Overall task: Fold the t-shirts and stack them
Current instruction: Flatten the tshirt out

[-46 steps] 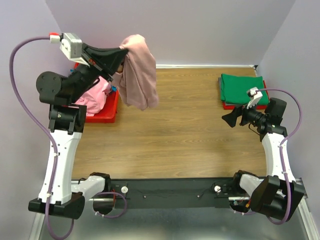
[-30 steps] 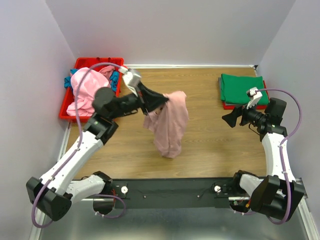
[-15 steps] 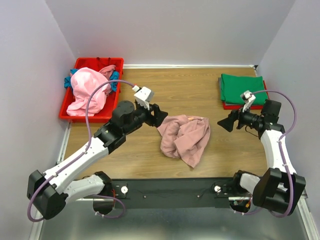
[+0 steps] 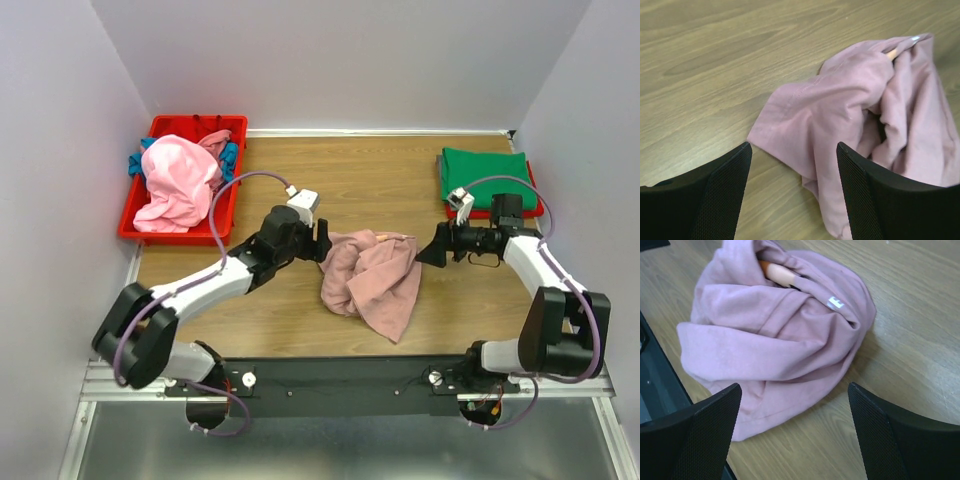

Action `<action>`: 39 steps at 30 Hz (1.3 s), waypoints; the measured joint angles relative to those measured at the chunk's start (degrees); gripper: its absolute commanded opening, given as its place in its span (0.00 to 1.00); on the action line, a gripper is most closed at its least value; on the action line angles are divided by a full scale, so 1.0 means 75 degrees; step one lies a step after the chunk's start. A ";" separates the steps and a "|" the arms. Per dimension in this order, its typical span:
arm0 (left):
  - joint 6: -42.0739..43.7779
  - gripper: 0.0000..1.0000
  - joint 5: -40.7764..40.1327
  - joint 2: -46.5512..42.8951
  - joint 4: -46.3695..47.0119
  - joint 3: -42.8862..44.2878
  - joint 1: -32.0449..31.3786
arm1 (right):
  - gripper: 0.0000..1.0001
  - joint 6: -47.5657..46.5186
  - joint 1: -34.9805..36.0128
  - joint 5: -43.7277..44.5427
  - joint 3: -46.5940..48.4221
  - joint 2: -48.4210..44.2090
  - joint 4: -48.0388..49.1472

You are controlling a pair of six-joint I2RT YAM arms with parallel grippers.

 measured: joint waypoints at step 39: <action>0.0318 0.62 0.5852 0.4028 0.2559 0.1087 0.2142 | 0.71 0.0688 0.0895 0.1207 0.0571 0.1772 0.0064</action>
